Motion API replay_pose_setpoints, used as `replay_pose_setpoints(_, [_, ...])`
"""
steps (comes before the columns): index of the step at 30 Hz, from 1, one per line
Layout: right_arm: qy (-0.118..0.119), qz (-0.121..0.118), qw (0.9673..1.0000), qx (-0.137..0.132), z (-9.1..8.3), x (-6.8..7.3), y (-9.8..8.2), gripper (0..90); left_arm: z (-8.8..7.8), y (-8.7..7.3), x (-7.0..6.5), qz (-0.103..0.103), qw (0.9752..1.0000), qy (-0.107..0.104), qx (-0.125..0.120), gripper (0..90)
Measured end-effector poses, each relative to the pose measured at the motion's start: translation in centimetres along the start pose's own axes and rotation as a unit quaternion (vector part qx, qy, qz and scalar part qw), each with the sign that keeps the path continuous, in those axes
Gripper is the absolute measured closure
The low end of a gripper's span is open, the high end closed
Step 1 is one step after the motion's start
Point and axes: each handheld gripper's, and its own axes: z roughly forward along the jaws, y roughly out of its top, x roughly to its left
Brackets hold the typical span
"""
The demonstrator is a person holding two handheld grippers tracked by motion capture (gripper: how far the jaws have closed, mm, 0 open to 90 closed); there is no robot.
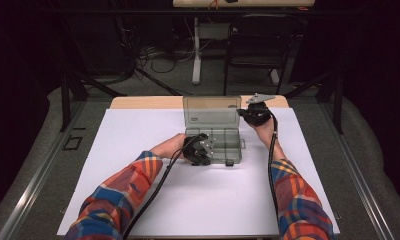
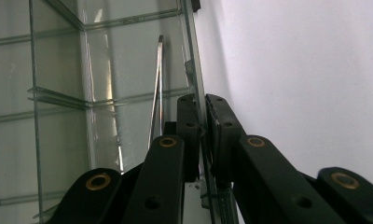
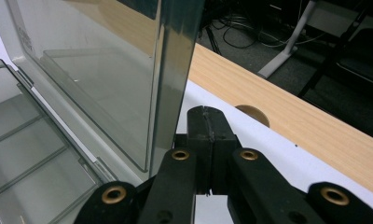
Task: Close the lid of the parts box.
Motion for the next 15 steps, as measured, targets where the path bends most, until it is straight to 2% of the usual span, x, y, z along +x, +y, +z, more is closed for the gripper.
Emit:
replay_pose_setpoints(6, [0.001,-0.002,0.9999,-0.014,-0.41,-0.05,0.16,90.0,0.12,-0.02,0.01,-0.001,1.0000,0.000,0.005,83.3])
replay_pose_setpoints(8, [0.001,-0.003,0.9999,-0.014,-0.48,-0.08,0.18,90.0,0.16,-0.03,0.02,-0.001,1.0000,-0.004,-0.003,80.7])
replay_pose_setpoints(10, [-0.001,-0.004,0.9999,-0.012,-0.54,-0.17,0.15,90.0,0.24,0.00,0.00,-0.002,0.9999,-0.008,-0.009,70.5])
replay_pose_setpoints(11, [-0.001,-0.003,0.9999,-0.013,-0.59,-0.21,0.12,90.0,0.20,-0.03,0.00,-0.005,0.9998,-0.010,-0.018,63.4])
replay_pose_setpoints(12, [-0.001,0.000,0.9999,-0.014,-0.66,-0.23,0.10,90.0,0.04,-0.09,-0.02,-0.010,0.9995,-0.009,-0.030,60.4])
replay_pose_setpoints(14, [-0.001,-0.001,0.9999,-0.014,-0.76,-0.28,0.06,90.0,-0.56,-0.11,-0.08,-0.010,0.9983,0.009,-0.057,54.4])
replay_pose_setpoints(15, [0.001,-0.001,0.9999,-0.016,-0.81,-0.30,0.01,90.0,-0.64,-0.10,-0.14,-0.012,0.9979,0.014,-0.062,50.0])
